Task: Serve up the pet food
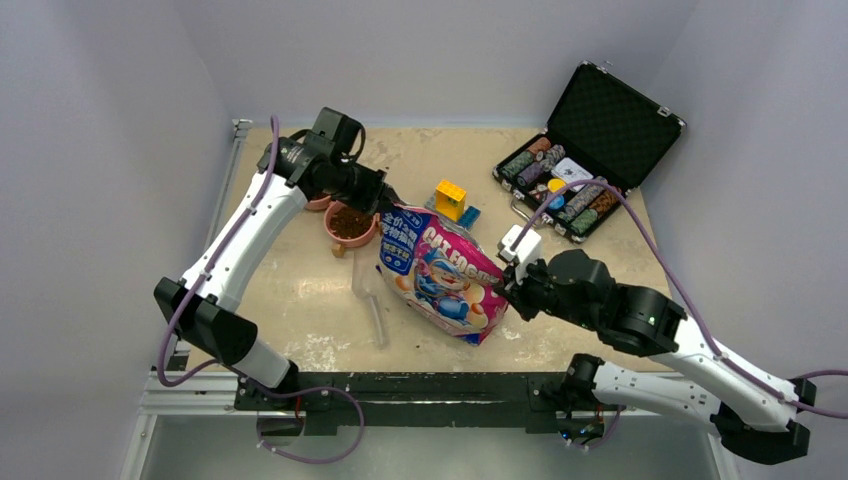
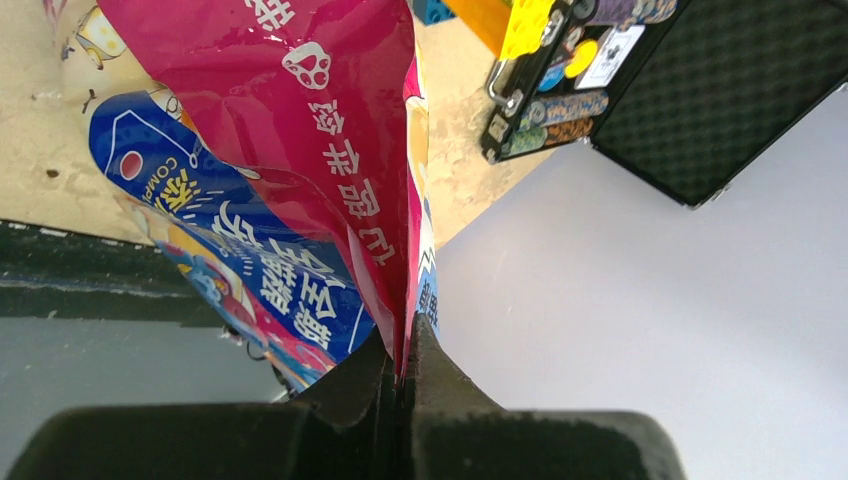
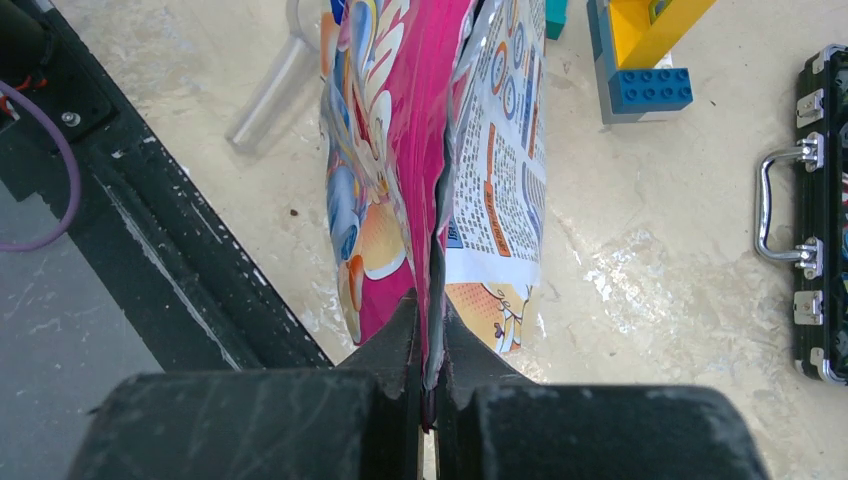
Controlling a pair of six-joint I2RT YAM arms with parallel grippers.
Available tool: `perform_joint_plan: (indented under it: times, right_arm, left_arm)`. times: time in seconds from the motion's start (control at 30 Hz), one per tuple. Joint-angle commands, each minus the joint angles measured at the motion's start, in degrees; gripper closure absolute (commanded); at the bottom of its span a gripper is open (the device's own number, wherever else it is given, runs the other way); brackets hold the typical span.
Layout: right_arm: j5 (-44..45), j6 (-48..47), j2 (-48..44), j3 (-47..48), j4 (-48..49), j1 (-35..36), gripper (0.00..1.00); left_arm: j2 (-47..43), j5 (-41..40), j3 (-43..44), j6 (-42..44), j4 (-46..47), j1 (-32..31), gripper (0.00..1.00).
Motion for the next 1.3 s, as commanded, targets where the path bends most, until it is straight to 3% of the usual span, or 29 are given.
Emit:
perform_joint_plan:
  times: [0.0,0.07,0.23,0.27,0.33,0.4,0.5,0.6,0.7,0.8,0.97,1.07,1.17,1.27]
  right_arm:
    - [-1.96,1.35,-5.66,0.85,-4.66,0.26,1.0]
    - [-2.62,0.48,-2.28,3.22,-3.86,0.26,1.0]
    - [-4.53,-6.73,10.53,11.1,1.18,0.26,0.42]
    - [-4.23,-8.12,12.87,12.85,2.7,0.26,0.25]
    - [-1.65,-9.65,18.48,17.68,3.27,0.26,0.18]
    - [-0.49,-10.36,24.38,24.14,1.27,0.26,0.17]
    - [1.25,-9.63,28.91,26.63,1.09,0.26,0.18]
    - [2.28,-8.73,29.67,26.23,-0.85,0.26,0.22]
    - [2.69,-7.49,26.73,24.48,-5.07,0.26,0.26]
    - [0.39,-6.47,21.64,20.84,-9.18,0.35,0.32]
    - [-7.95,-5.97,14.2,17.6,-13.14,0.35,0.34]
    - [-7.27,-5.88,13.21,16.65,-13.54,0.35,0.37]
    - [-4.51,-7.05,14.99,17.15,-12.59,0.35,0.48]
    - [-1.56,-7.76,17.77,19.2,-11.7,0.35,0.71]
  left_arm:
    - [-3.1,-3.22,0.33,0.59,4.67,3.41,1.0]
    - [-3.91,-0.47,-0.83,-0.06,5.48,3.52,1.0]
    - [-7.15,4.79,-6.52,-2.43,8.05,3.17,1.0]
    - [-8.02,4.8,-8.14,-2.72,8.67,3.17,1.0]
    - [-10.27,4.85,-10.57,-3.77,9.71,3.24,0.89]
    - [-11.94,4.93,-12.33,-4.82,10.82,3.23,0.76]
    - [-12.82,3.53,-12.3,-3.67,8.72,3.3,0.6]
    - [-12.02,2.73,-11.16,-0.18,6.14,3.55,0.53]
    - [-10.41,3.35,-10.72,1.63,5.47,3.69,0.59]
    - [-8.92,3.75,-10.4,2.6,6.66,3.69,0.76]
    - [-8.14,2.92,-7.99,3.43,5.88,3.78,0.84]
    - [-7.71,2.36,-5.94,3.81,4.23,4.25,0.85]
    - [-6.71,2.79,-3.8,4.11,2.12,4.4,0.89]
    - [-5.34,2.95,-1.49,4.52,-0.38,4.48,1.0]
